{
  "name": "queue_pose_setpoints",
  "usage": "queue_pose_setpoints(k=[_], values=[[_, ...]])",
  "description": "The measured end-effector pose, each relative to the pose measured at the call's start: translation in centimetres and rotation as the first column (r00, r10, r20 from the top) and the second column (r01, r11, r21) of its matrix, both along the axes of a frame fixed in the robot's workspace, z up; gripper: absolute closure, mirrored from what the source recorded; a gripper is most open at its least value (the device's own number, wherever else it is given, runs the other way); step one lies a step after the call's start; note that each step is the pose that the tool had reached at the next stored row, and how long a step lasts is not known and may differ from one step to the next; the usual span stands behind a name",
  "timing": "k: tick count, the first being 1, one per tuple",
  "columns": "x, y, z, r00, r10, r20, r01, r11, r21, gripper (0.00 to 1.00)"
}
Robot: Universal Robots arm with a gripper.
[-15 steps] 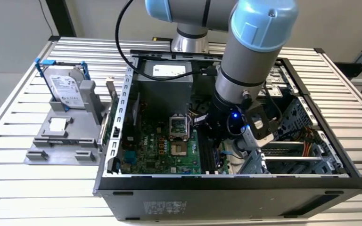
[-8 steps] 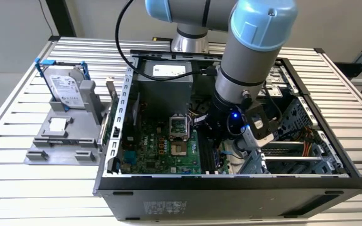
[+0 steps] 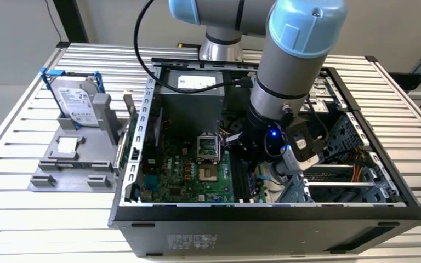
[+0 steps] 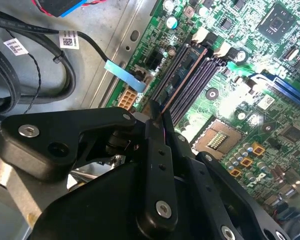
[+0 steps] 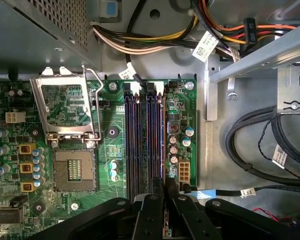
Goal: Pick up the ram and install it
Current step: 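Insert the ram into the slot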
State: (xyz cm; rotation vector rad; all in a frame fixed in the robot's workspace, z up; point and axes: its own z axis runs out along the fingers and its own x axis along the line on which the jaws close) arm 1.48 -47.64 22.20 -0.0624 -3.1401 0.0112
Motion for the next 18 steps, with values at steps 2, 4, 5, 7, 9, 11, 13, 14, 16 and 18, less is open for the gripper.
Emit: queue_pose_setpoints(k=[2, 4, 5, 7, 9, 11, 13, 14, 16, 18], values=[[0.0, 0.01, 0.08, 1.0, 0.0, 0.0001, 0.0, 1.0, 0.0003, 1.0], [0.0, 0.01, 0.08, 1.0, 0.0, 0.0001, 0.0, 1.0, 0.0003, 1.0], [0.0, 0.01, 0.08, 1.0, 0.0, 0.0002, 0.0, 1.0, 0.0003, 1.0], [0.0, 0.03, 0.03, 1.0, -0.001, 0.0001, 0.001, 1.0, 0.0003, 1.0], [0.0, 0.06, -0.02, 1.0, -0.001, 0.0001, 0.001, 1.0, 0.0, 1.0], [0.0, 0.06, -0.09, 1.0, -0.001, 0.0001, 0.001, 1.0, 0.0003, 1.0], [0.0, 0.06, -0.17, 1.0, -0.002, 0.0, 0.002, 1.0, -0.0002, 1.0], [-0.01, 0.05, -0.22, 1.0, -0.002, -0.0001, 0.002, 1.0, -0.0005, 1.0], [0.0, 0.05, -0.3, 1.0, -0.003, -0.0001, 0.003, 1.0, -0.0006, 1.0], [-0.01, 0.07, -0.34, 1.0, -0.003, 0.0, 0.003, 1.0, -0.0004, 1.0]])
